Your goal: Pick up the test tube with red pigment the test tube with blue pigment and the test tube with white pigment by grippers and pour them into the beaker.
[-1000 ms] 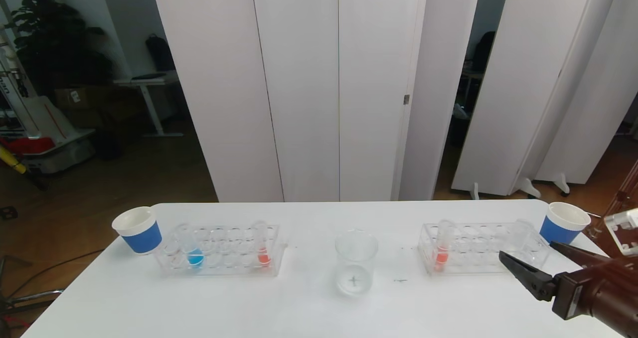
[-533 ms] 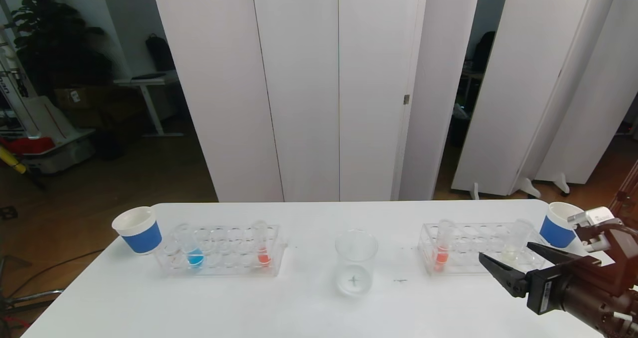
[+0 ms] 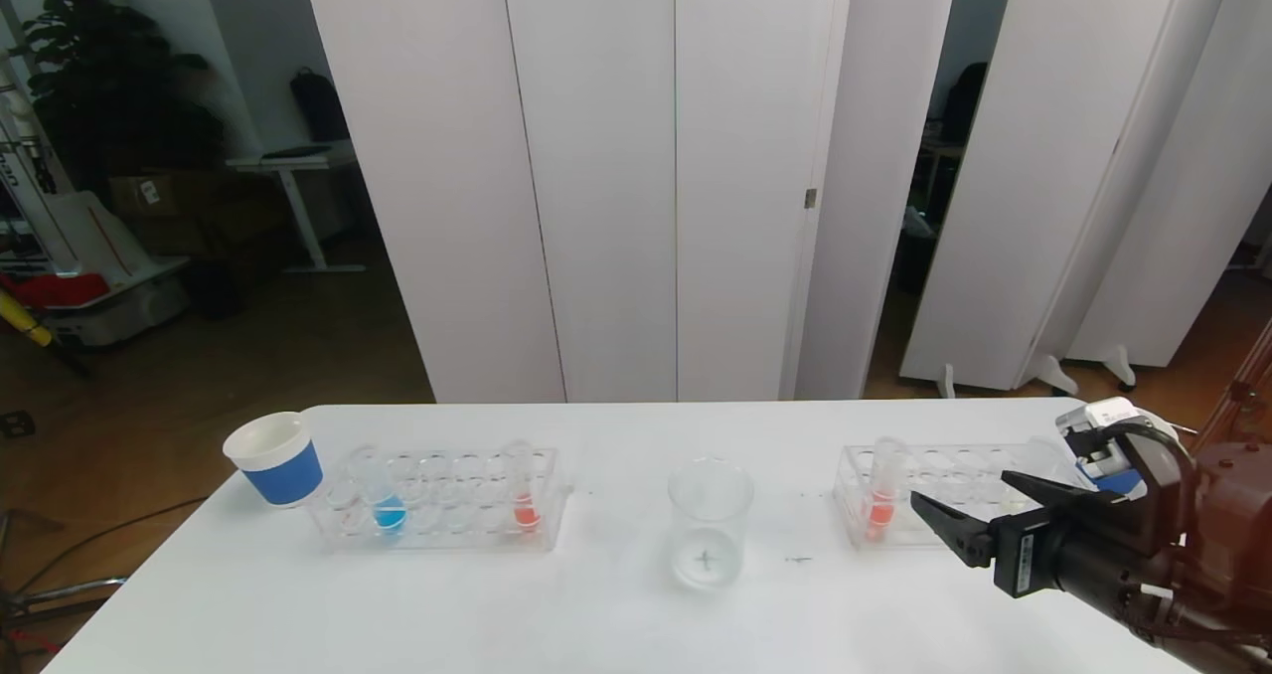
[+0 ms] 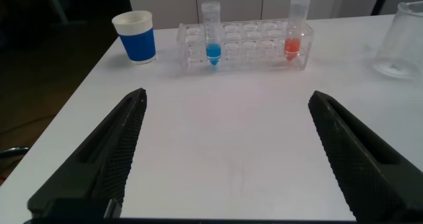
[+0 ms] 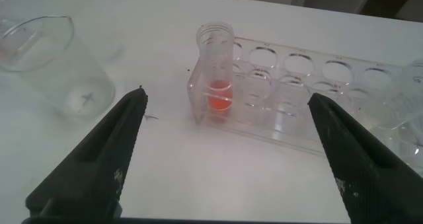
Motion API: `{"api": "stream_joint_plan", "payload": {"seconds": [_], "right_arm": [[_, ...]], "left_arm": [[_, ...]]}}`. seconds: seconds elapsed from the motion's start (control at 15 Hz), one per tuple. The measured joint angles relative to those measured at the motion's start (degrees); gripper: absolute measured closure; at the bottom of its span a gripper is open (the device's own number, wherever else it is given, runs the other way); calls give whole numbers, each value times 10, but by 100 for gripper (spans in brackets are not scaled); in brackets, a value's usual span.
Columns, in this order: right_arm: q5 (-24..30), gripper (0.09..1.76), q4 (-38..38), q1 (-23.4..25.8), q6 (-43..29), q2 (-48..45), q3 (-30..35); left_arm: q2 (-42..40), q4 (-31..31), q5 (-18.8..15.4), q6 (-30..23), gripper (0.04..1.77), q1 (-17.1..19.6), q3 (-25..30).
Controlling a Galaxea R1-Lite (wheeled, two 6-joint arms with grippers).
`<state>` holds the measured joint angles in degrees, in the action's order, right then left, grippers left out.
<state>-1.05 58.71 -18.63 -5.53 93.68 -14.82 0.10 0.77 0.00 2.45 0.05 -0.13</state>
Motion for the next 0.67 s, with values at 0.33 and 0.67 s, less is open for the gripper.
{"api": "stream_joint_plan", "payload": {"seconds": [0.33, 0.67], "right_arm": [[0, 10, 11, -5, -1, 42, -22], [0, 10, 18, -28, -13, 59, -38]], "left_arm": [[0, 0, 0, 0, 6, 0, 0], [0, 0, 0, 0, 6, 0, 0]]}}
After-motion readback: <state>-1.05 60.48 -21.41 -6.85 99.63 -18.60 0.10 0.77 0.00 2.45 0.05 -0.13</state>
